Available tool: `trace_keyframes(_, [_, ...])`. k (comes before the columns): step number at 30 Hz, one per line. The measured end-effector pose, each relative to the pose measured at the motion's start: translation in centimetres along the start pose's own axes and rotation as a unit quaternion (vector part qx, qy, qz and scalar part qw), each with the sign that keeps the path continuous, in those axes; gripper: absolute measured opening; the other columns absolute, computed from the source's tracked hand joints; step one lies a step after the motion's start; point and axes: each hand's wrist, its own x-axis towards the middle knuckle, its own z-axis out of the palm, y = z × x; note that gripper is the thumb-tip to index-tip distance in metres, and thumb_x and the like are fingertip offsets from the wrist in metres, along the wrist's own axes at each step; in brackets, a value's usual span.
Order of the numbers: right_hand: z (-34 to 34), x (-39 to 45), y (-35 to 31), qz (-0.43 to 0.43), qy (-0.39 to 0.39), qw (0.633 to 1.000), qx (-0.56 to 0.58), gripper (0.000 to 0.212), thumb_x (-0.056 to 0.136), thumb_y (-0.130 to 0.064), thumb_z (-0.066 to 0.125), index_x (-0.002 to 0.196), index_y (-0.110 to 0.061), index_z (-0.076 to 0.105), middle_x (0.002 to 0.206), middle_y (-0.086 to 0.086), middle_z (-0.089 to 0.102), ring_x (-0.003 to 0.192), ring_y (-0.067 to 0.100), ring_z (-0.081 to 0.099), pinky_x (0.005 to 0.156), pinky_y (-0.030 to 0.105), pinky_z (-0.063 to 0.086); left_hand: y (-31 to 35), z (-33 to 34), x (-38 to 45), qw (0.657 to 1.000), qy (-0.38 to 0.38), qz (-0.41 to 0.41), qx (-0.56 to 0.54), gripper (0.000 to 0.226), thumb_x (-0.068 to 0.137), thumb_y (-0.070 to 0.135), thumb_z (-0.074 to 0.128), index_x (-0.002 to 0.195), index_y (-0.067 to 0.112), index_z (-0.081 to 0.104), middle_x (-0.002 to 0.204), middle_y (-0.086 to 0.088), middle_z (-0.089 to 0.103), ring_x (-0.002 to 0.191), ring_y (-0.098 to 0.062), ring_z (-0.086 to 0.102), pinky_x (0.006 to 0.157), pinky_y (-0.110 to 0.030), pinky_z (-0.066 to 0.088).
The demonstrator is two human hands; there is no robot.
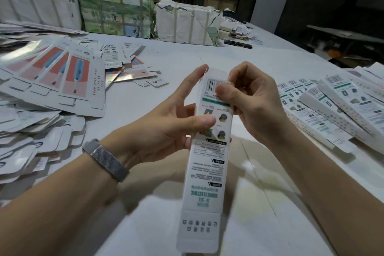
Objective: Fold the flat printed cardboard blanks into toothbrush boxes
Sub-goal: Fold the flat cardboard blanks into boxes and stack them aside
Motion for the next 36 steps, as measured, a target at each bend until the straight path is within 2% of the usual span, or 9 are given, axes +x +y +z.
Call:
trace_keyframes(4, [0.3, -0.1, -0.1, -0.003, 0.046, 0.999, 0.002, 0.03, 0.081, -0.015, 0.073, 0.101, -0.023, 0.053, 0.073, 0.01, 0.044, 0.076, 0.051, 0.057, 0.058, 0.059, 0.049, -0.4, 0.3, 0.5, 0.998, 0.049, 0.041, -0.002, 0.092, 0.073, 0.015, 0.078, 0.142, 0.058, 0.033, 0.131, -0.03, 0.057, 0.113, -0.051, 0.061, 0.081, -0.058, 0.057])
trace_keyframes(8, [0.8, -0.1, 0.3, 0.036, 0.072, 0.997, -0.004, 0.026, 0.088, -0.024, 0.071, 0.108, -0.019, 0.057, 0.096, 0.031, 0.056, 0.078, 0.027, 0.072, 0.06, 0.042, 0.058, -0.9, 0.8, 0.8, 0.993, 0.091, 0.071, -0.014, 0.09, 0.073, 0.015, 0.076, 0.141, 0.057, 0.035, 0.121, -0.021, 0.066, 0.105, -0.04, 0.069, 0.072, -0.045, 0.059])
trace_keyframes(13, [0.9, -0.1, 0.6, 0.033, 0.071, 0.997, 0.01, 0.007, 0.094, -0.015, 0.064, 0.089, -0.011, 0.066, 0.084, 0.007, 0.068, 0.071, 0.018, 0.07, 0.057, 0.027, 0.056, -1.4, 1.7, 1.1, 0.989, 0.126, 0.074, -0.002, 0.061, 0.081, 0.012, 0.069, 0.132, 0.04, 0.05, 0.105, -0.016, 0.071, 0.09, -0.032, 0.072, 0.064, -0.039, 0.06])
trace_keyframes(18, [0.9, -0.1, 0.6, 0.069, 0.054, 0.996, 0.014, 0.019, 0.093, -0.022, 0.063, 0.084, -0.006, 0.061, 0.086, 0.019, 0.066, 0.068, 0.023, 0.068, 0.058, 0.033, 0.058, -1.3, 2.2, 0.9, 0.988, 0.136, 0.066, 0.02, 0.051, 0.083, 0.015, 0.067, 0.128, 0.03, 0.048, 0.11, -0.024, 0.068, 0.091, -0.036, 0.071, 0.065, -0.04, 0.06])
trace_keyframes(22, [1.0, 0.0, 0.9, 0.083, 0.071, 0.994, 0.03, 0.018, 0.091, -0.025, 0.068, 0.078, -0.013, 0.064, 0.1, 0.023, 0.065, 0.073, 0.026, 0.068, 0.069, 0.041, 0.058, -1.3, 2.5, 1.1, 0.979, 0.161, 0.08, 0.094, 0.038, 0.091, 0.034, 0.062, 0.126, 0.033, 0.048, 0.104, -0.017, 0.07, 0.083, -0.027, 0.073, 0.063, -0.033, 0.058])
trace_keyframes(24, [1.2, 0.1, 1.1, 0.093, 0.062, 0.991, 0.07, 0.011, 0.086, -0.023, 0.071, 0.089, -0.014, 0.065, 0.102, 0.017, 0.066, 0.08, 0.031, 0.067, 0.079, 0.051, 0.057, -1.3, 2.4, 1.2, 0.976, 0.169, 0.077, 0.111, 0.035, 0.09, 0.035, 0.057, 0.123, 0.034, 0.049, 0.103, -0.015, 0.071, 0.079, -0.026, 0.073, 0.061, -0.033, 0.057])
trace_keyframes(27, [1.2, 0.2, 1.2, 0.087, 0.074, 0.988, 0.107, 0.035, 0.079, -0.016, 0.071, 0.112, -0.022, 0.059, 0.117, 0.015, 0.06, 0.098, 0.039, 0.068, 0.084, 0.05, 0.058, -1.5, 2.1, 1.1, 0.977, 0.163, 0.07, 0.118, 0.036, 0.091, 0.036, 0.055, 0.126, 0.042, 0.045, 0.105, -0.015, 0.072, 0.08, -0.029, 0.073, 0.062, -0.034, 0.056])
trace_keyframes(32, [0.6, 0.4, 1.1, 0.074, 0.067, 0.984, 0.145, 0.043, 0.076, -0.005, 0.071, 0.114, -0.018, 0.057, 0.099, 0.009, 0.059, 0.093, 0.03, 0.066, 0.077, 0.035, 0.058, -1.5, 2.3, 1.2, 0.977, 0.172, 0.073, 0.102, 0.055, 0.088, 0.034, 0.061, 0.127, 0.06, 0.031, 0.104, -0.025, 0.069, 0.079, -0.033, 0.07, 0.067, -0.044, 0.058])
trace_keyframes(36, [0.3, 0.4, 0.7, 0.089, 0.029, 0.982, 0.166, 0.012, 0.083, -0.002, 0.065, 0.091, -0.011, 0.066, 0.083, 0.003, 0.063, 0.083, 0.02, 0.064, 0.07, 0.028, 0.056, -1.1, 2.5, 0.9, 0.979, 0.172, 0.062, 0.095, 0.06, 0.086, 0.034, 0.063, 0.134, 0.047, 0.03, 0.098, -0.03, 0.067, 0.069, -0.028, 0.067, 0.059, -0.037, 0.057])
